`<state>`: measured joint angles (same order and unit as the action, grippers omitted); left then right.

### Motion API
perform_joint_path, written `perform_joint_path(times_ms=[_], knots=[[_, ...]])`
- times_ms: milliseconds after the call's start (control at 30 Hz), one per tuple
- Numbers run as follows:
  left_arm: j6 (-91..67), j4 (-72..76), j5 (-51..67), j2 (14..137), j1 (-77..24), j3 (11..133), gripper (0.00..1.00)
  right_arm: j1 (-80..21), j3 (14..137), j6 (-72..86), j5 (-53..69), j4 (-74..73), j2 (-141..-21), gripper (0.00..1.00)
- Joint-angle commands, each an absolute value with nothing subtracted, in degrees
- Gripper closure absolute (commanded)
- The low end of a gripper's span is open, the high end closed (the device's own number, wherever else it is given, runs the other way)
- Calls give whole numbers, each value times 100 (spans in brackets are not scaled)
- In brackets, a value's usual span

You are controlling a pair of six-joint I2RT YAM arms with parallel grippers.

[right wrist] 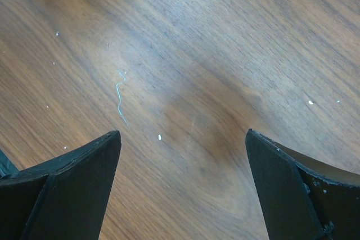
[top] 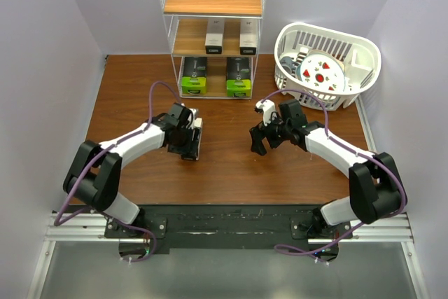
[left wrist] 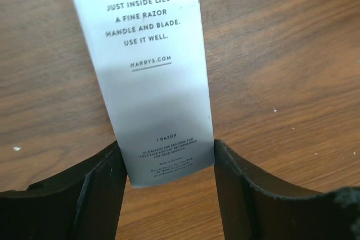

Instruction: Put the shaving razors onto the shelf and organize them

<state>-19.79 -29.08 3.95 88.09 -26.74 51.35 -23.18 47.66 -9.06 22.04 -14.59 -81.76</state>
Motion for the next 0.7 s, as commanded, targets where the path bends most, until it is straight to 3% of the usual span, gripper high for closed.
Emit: perform_joint_path(times_ms=[0, 167, 667], knots=[[-1512, -2725, 229, 8131, -2619, 5230, 50, -2294, 4992, -975, 2241, -1301, -8235, 3], [-1003, -2847, 97, 7761, -2523, 5457, 56, -2294, 5071, -1046, 2233, -1362, -8306, 2], [-115, -2935, 18, 7295, -2215, 7127, 61, -2294, 5124, -1467, 2109, -1582, -8464, 2]])
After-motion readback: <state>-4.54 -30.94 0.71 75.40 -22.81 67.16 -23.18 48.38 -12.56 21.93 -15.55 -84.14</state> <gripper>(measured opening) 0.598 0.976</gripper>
